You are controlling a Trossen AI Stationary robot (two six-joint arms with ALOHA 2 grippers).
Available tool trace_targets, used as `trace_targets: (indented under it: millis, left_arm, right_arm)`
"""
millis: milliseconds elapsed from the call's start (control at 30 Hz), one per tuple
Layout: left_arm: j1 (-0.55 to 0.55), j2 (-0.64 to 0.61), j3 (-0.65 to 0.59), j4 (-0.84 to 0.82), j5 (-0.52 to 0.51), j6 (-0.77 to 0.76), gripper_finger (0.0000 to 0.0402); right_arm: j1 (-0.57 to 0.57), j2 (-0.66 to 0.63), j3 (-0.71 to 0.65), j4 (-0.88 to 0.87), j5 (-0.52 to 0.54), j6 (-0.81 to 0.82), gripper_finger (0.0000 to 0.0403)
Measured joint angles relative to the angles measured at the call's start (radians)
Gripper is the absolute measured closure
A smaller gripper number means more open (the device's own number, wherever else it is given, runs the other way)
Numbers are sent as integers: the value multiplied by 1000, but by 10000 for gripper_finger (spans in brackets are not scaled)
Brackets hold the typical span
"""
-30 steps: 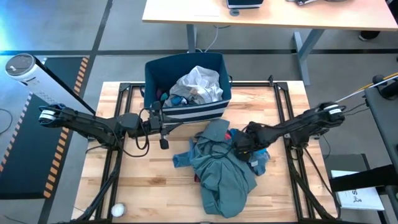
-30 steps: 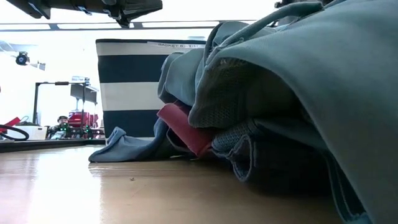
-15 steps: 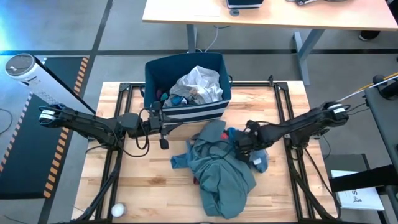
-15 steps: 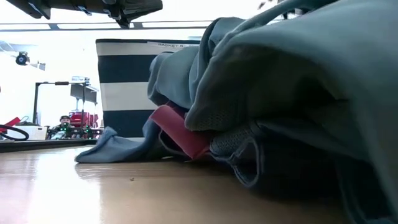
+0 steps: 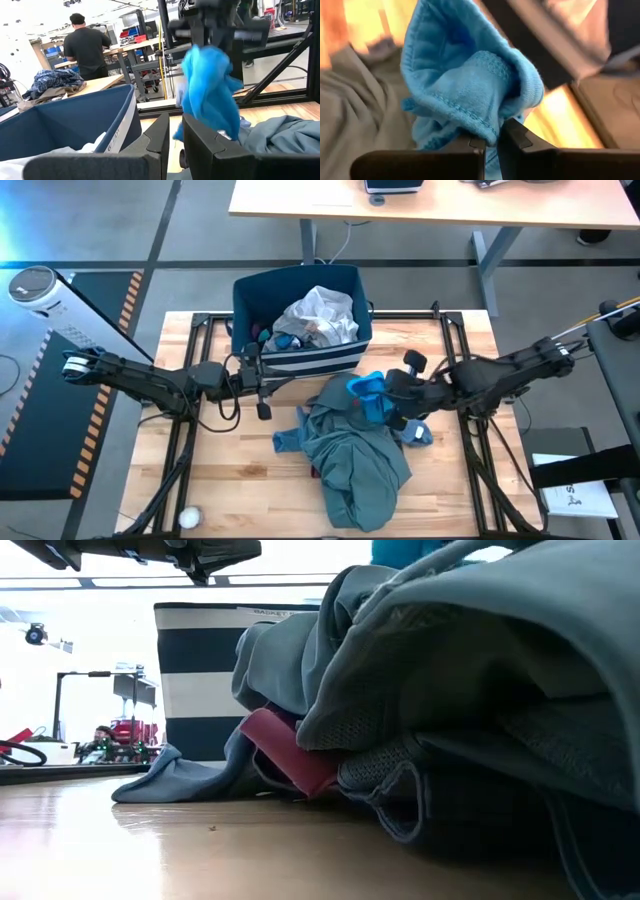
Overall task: Sort clothes
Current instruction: Put the blue shorts into the blue laundry organizer
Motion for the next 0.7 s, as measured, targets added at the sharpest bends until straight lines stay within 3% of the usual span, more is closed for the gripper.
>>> trace_targets:
  millis: [400, 700]
  left_arm:
    - [0, 0, 0, 1, 0, 0, 363]
    - [0, 0, 0, 11, 0, 27, 363]
  right_arm:
    - [21, 29, 271, 20, 164, -251, 400]
    - [-27, 103, 475, 328, 242, -646, 400]
